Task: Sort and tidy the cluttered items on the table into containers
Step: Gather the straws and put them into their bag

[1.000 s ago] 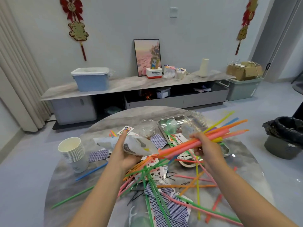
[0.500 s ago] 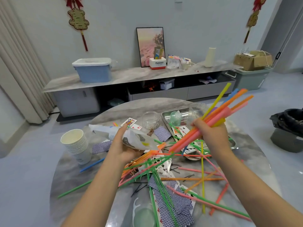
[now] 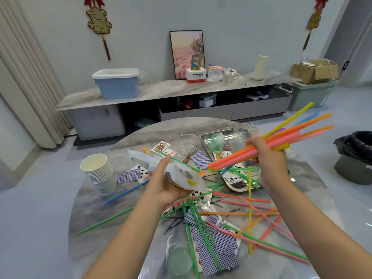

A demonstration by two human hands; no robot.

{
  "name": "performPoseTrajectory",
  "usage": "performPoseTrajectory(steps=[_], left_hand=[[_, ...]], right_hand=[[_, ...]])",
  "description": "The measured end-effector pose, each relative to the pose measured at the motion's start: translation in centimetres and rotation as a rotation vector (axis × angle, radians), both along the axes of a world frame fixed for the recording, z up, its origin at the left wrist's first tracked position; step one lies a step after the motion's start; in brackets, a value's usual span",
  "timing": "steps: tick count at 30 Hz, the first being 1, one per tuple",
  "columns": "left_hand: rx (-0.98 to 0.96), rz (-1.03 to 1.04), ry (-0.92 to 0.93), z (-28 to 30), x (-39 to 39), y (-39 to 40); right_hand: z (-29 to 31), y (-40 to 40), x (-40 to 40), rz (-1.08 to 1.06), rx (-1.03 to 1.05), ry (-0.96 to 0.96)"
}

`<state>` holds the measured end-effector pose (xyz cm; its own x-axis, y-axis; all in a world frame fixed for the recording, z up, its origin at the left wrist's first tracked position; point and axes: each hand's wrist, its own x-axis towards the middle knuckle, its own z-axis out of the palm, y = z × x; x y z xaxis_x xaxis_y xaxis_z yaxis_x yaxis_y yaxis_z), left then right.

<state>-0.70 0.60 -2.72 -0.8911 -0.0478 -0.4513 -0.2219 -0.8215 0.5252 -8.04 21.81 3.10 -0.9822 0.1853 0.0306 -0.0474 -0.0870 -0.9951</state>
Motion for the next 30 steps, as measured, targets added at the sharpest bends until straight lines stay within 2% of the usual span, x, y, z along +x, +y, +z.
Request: performPoseTrajectory(steps=[2,6,11,15,20,23,27,30], left_hand=[[0.034,0.021,-0.006,0.1,-0.1,0.0],[0.103,0.07,-0.014,-0.1,-0.3,-0.9],[0.09,0.086,-0.01,0.2,-0.3,-1.1],[0.094,0.071,-0.001,0.1,-0.2,-1.0],[0.114,0.092,-0.008,0.0,-0.3,-1.1],[0.148,0.106,0.006,0.2,-0.4,-1.1],[0.181,0.133,0.054,0.2,-0.6,-0.8],[0.204,0.181,0.071,0.3,-1.0,-0.3]], right_hand=[[-0.2,0.0,0.0,0.094,0.042,-0.017],[-2.4,-1.4,1.3,0.263,0.306,-0.094],[-5.8,-3.4,3.8,0.463,0.434,-0.026],[-7.1,-3.9,4.1,0.529,0.495,-0.024],[-7.4,-4.3,4.0,0.521,0.344,-0.057],[-6.8,-4.3,3.7,0.41,0.166,-0.071],[-5.2,-3.1,2.3,0.183,0.065,-0.052],[-3.1,-2.1,0.9,0.068,-0.256,-0.064]])
